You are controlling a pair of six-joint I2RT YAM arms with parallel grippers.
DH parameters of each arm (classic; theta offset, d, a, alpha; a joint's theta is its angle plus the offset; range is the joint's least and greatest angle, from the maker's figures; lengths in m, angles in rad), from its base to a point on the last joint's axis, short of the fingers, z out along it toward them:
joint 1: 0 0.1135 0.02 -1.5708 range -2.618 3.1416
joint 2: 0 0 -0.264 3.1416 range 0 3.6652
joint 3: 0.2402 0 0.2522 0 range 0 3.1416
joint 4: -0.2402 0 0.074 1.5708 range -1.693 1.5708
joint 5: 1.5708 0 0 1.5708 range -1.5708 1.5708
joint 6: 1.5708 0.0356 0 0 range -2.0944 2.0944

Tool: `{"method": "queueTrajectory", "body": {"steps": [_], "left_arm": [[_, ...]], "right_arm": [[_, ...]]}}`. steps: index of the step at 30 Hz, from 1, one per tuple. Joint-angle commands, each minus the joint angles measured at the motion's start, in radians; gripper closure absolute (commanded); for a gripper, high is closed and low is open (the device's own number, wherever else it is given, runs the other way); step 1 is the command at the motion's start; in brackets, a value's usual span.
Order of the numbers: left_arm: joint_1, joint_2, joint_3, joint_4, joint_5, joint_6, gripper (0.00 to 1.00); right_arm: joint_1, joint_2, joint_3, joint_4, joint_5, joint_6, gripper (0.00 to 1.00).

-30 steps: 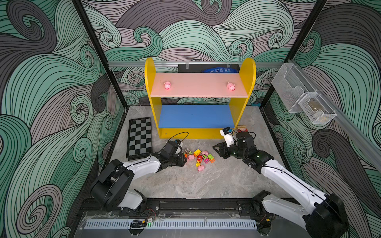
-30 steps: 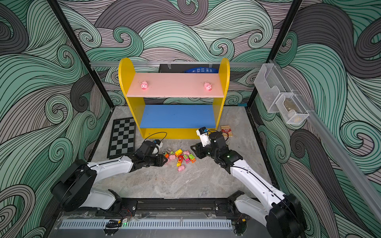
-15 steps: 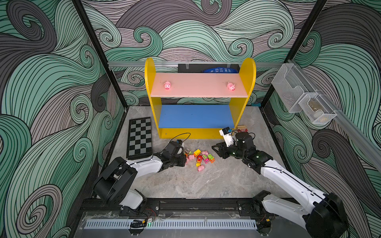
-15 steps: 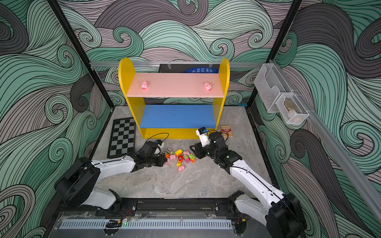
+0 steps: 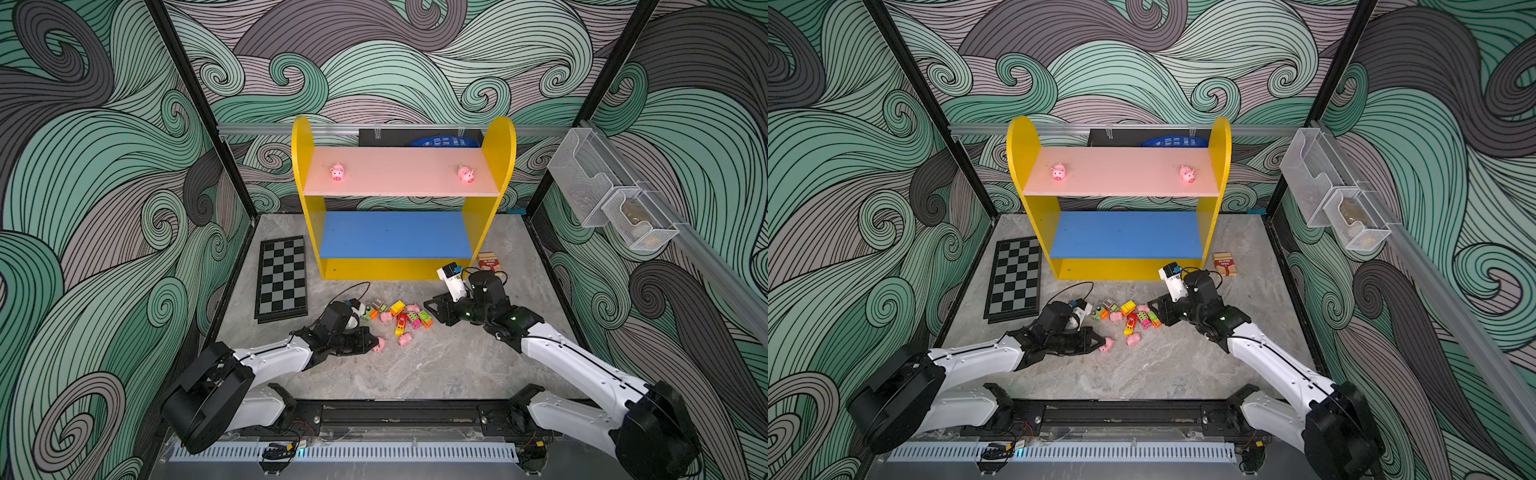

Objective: Organize plastic toys on shelves
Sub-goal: Pick up the plastic toy at the center of the board.

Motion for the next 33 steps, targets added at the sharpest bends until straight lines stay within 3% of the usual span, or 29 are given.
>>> {"method": "queueTrajectory", "body": {"steps": [1, 3, 8, 20, 25, 28, 33], "left_arm": [[-0.003, 0.041, 0.007, 0.033, 0.008, -0.013, 0.96], [-0.004, 0.063, 0.017, 0.016, -0.024, -0.001, 0.93], [-0.003, 0.067, 0.036, -0.035, -0.131, 0.025, 0.69], [-0.004, 0.002, 0.134, -0.241, -0.342, 0.12, 0.67], [-0.011, -0.052, 0.143, -0.189, -0.21, 0.22, 0.64], [-0.047, -0.068, 0.143, -0.161, -0.14, 0.265, 0.54], [-0.098, 0.011, 0.171, -0.212, -0.246, 0.274, 0.53]], "right_arm": [[0.012, 0.013, -0.009, 0.026, -0.011, -0.003, 0.55], [0.016, 0.019, -0.007, 0.027, -0.011, -0.003, 0.55], [0.024, 0.024, -0.006, 0.026, -0.008, -0.004, 0.54], [0.032, 0.031, -0.017, 0.026, -0.004, -0.004, 0.54], [0.035, 0.034, -0.025, 0.025, 0.003, -0.007, 0.54], [0.037, 0.038, -0.029, 0.026, 0.005, -0.007, 0.54], [0.039, 0.041, -0.031, 0.026, 0.008, -0.007, 0.54]]}}
